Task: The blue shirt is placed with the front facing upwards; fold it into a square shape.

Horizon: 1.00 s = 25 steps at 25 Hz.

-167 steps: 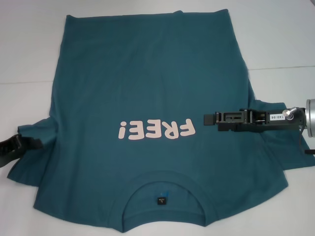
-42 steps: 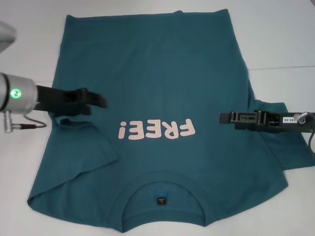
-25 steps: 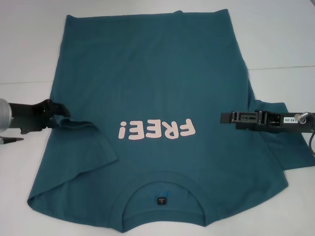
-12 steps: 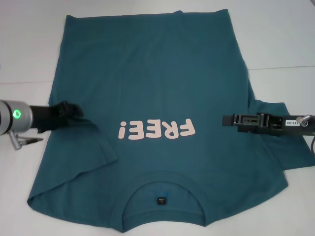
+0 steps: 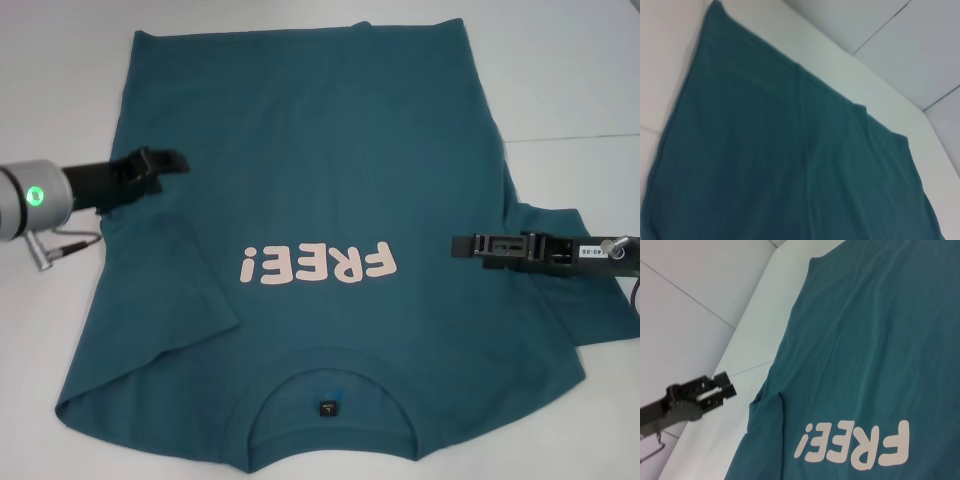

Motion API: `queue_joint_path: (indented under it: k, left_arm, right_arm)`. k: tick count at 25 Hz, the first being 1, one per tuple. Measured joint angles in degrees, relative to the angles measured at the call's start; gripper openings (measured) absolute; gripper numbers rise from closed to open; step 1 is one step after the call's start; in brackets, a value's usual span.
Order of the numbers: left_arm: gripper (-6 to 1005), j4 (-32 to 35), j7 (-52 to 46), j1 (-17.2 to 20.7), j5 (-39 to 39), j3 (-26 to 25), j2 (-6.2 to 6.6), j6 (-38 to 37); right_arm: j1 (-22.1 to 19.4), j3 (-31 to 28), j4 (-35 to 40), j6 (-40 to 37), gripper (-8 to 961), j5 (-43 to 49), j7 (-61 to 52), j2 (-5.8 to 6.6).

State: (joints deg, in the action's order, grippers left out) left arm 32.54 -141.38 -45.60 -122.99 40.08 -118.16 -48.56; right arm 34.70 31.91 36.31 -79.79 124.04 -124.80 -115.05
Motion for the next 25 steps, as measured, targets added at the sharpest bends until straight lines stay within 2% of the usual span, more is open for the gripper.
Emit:
queue_joint_path:
  k: [4, 7, 12, 14, 16, 18, 23, 25]
  left_arm:
    - [528, 3.2, 0.7, 3.8, 0.1, -0.2, 0.25, -7.9]
    - [525, 8.2, 5.6, 7.8, 0.2, -0.9, -0.22, -16.9]
    - [521, 16.9, 27.0, 15.0, 2.3, -4.4, -2.84, -36.2]
    - [533, 19.4, 32.4, 17.4, 3.3, -4.3, -4.12, -40.6]
    - [546, 21.9, 34.4, 19.8, 3.4, -3.9, -5.34, -42.0]
    - [558, 22.4, 35.5, 21.3, 4.0, -4.0, -5.72, -42.6]
    - [589, 19.8, 37.5, 22.3, 5.0, -6.9, -5.65, -45.7]
    - [685, 19.2, 37.2, 22.4, 5.0, -7.3, -5.59, -46.1]
  right_arm:
    - [0.0, -0.1, 0.0, -0.1, 898, -0.2, 0.1, 0.12]
    - [0.0, 0.0, 0.1, -0.5, 898, -0.3, 1.0, 0.16]
    - [0.1, 0.0, 0.1, -0.8, 898, -0.3, 2.4, 0.18]
    - [0.1, -0.1, 0.1, -1.2, 898, -0.3, 2.7, 0.18]
    - [0.3, -0.3, 0.1, -1.6, 898, -0.3, 3.1, 0.12]
    - [0.4, -0.4, 0.1, -2.0, 898, -0.4, 3.3, 0.11]
    - [0.4, -0.2, 0.4, -2.7, 898, -0.4, 3.0, 0.41]
    - [0.2, -0.3, 0.4, -3.7, 898, -0.3, 2.6, 1.00]
